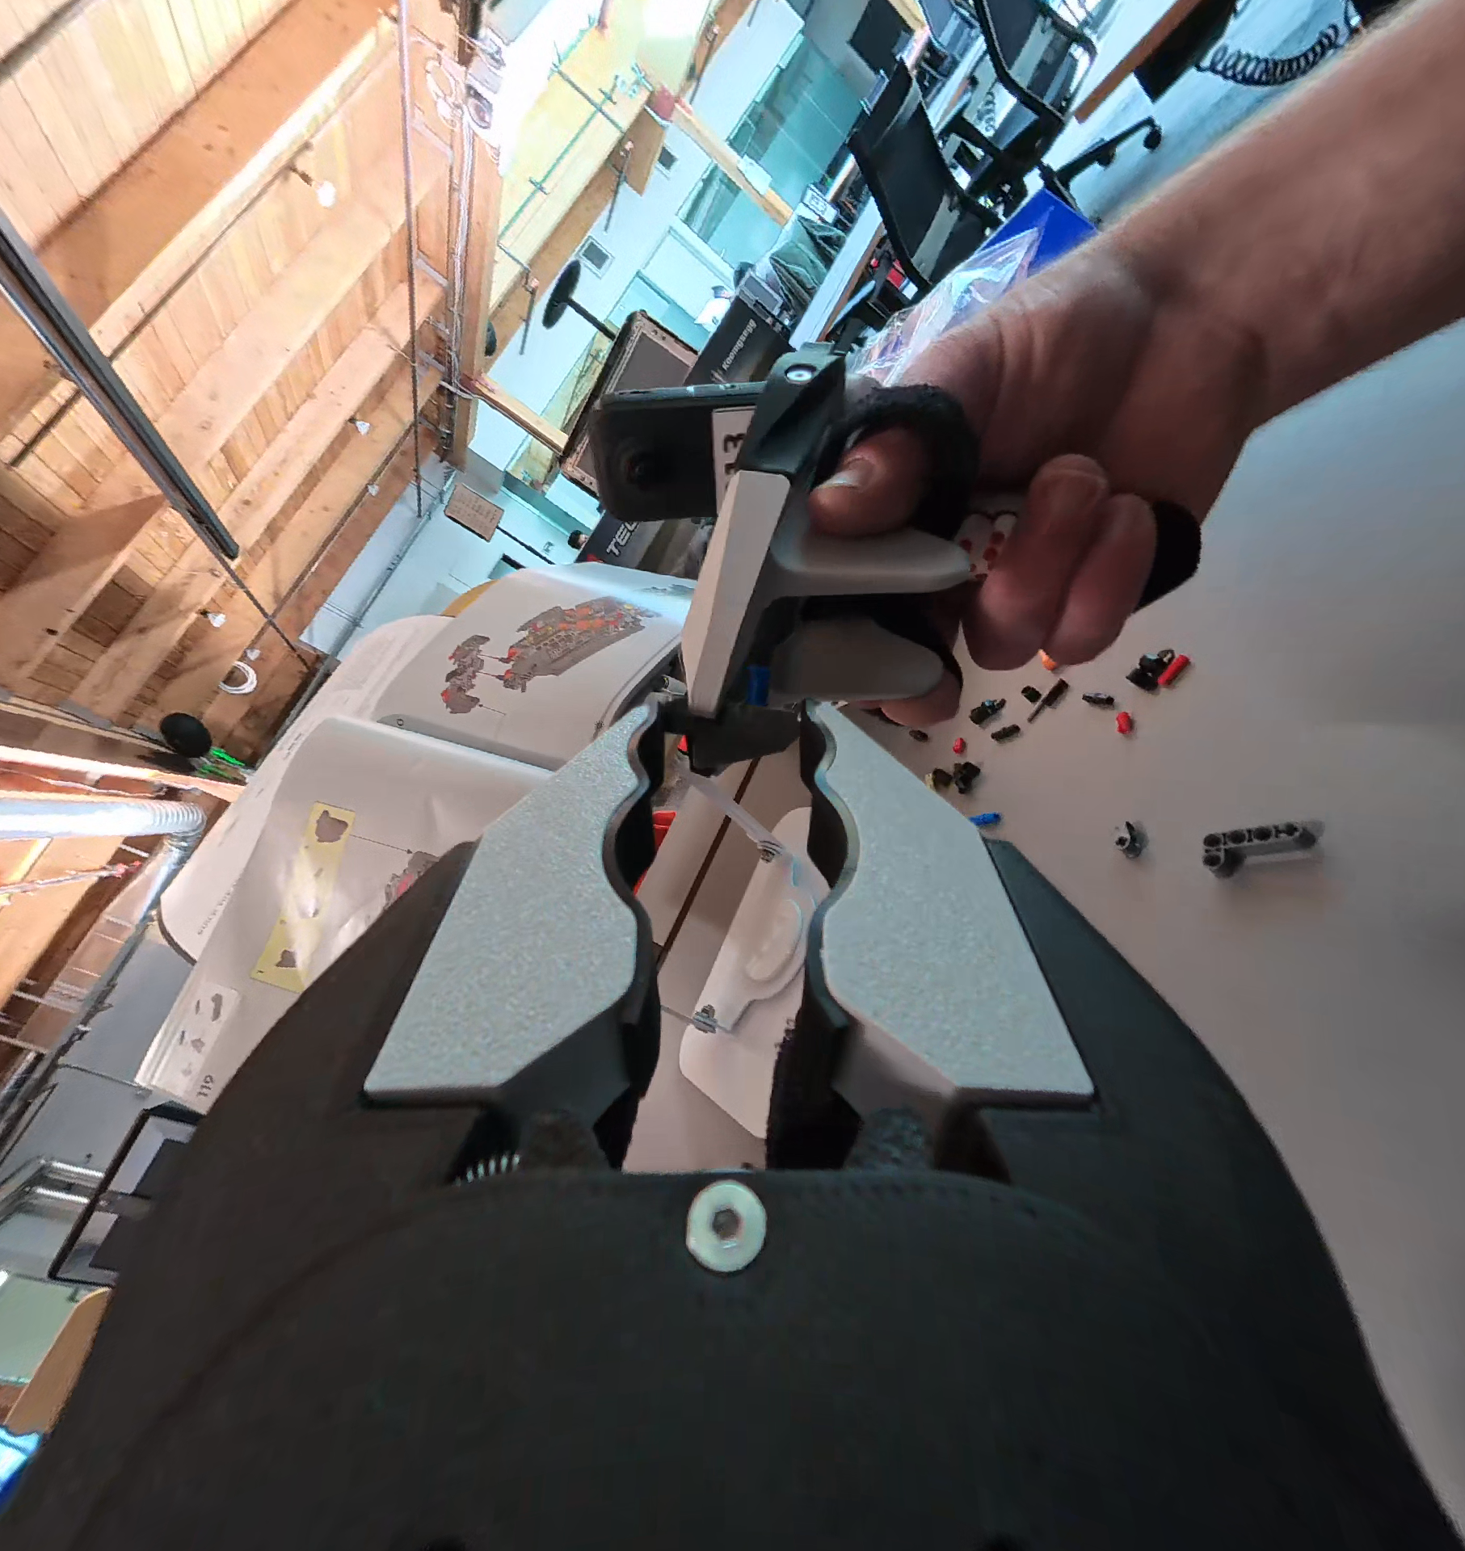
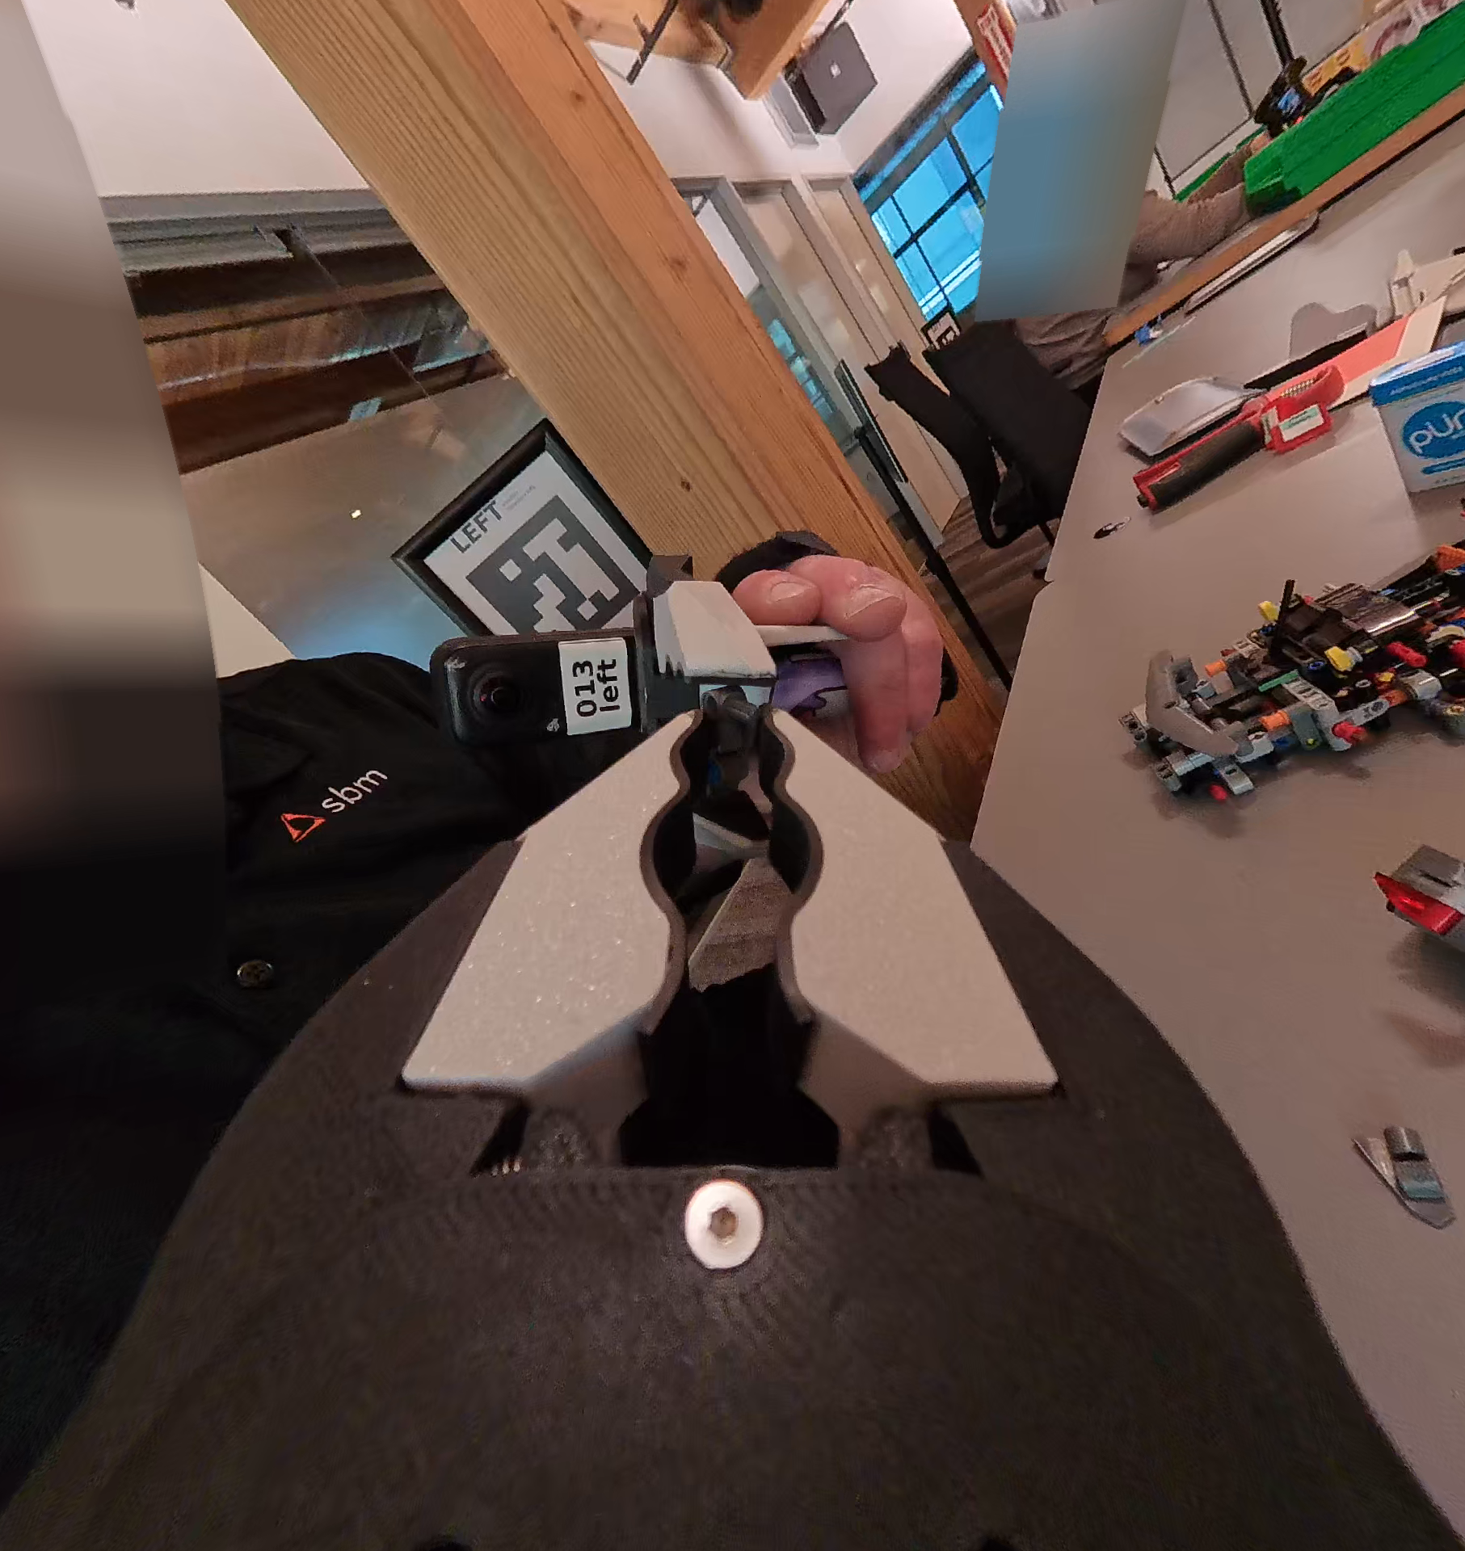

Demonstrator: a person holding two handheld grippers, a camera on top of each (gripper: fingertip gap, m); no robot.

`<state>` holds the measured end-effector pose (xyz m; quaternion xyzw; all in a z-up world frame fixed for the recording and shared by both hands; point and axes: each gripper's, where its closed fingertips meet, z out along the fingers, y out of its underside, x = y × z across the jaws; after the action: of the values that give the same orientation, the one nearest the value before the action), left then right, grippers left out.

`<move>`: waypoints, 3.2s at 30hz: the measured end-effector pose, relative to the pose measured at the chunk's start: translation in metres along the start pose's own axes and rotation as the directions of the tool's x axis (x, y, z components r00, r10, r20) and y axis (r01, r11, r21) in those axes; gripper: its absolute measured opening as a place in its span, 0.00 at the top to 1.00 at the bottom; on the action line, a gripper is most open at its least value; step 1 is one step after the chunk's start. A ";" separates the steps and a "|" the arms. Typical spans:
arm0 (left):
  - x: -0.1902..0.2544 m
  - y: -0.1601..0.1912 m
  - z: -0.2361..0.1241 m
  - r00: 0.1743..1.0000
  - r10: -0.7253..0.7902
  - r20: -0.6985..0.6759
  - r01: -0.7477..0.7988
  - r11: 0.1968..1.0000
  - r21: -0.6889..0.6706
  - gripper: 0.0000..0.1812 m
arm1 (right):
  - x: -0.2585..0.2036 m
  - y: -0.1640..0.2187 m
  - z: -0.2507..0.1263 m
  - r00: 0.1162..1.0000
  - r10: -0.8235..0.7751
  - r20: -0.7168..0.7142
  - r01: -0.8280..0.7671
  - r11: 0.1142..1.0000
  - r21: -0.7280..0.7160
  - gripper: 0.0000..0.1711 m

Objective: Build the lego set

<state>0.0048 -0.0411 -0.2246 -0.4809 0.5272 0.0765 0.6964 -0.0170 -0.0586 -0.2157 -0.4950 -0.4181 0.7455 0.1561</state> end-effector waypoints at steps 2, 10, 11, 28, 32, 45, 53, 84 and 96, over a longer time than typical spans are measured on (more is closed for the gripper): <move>0.002 0.001 -0.001 1.000 0.006 -0.025 -0.006 1.000 -0.003 0.84 | 0.000 0.002 0.000 1.000 0.004 -0.002 -0.004 1.000 -0.021 0.95; 0.000 0.004 0.000 1.000 -0.022 0.002 0.022 1.000 -0.007 0.84 | 0.006 -0.002 0.001 0.999 0.001 -0.043 -0.001 1.000 0.002 0.91; -0.002 0.004 0.000 0.999 -0.036 0.010 0.036 0.999 -0.003 0.84 | 0.007 -0.005 0.000 0.999 0.004 -0.048 -0.004 1.000 0.015 0.88; 0.002 0.038 -0.018 0.988 -0.146 0.041 0.148 0.986 -0.071 0.84 | 0.085 0.131 -0.110 0.628 -0.549 -0.551 0.039 0.730 -0.683 0.80; 0.007 0.039 -0.020 0.989 -0.143 0.035 0.145 0.986 -0.083 0.84 | 0.092 0.147 -0.109 0.619 -0.489 -0.615 -0.033 0.766 -0.642 0.82; 0.025 0.043 -0.026 0.988 -0.156 0.011 0.156 0.984 -0.089 0.84 | 0.109 0.171 -0.103 0.516 -0.548 -0.658 -0.139 0.705 -0.695 0.97; 0.034 0.045 -0.029 0.987 -0.160 -0.012 0.158 0.983 -0.097 0.84 | 0.113 0.159 -0.069 0.602 -0.613 -0.512 0.013 0.648 -0.761 0.93; 0.059 0.041 -0.005 0.985 -0.146 -0.090 0.129 0.977 -0.168 0.84 | 0.042 0.056 -0.049 0.849 -0.203 -0.488 0.162 0.979 -0.125 0.85; 0.059 0.045 -0.013 0.985 -0.159 -0.074 0.144 0.974 -0.175 0.84 | 0.109 0.158 -0.076 0.564 -0.625 -0.540 0.033 0.671 -0.741 0.88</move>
<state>-0.0061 -0.0509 -0.2982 -0.5798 0.5105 0.0464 0.6332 0.0277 -0.0474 -0.4166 -0.6853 -0.6360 0.2180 0.2797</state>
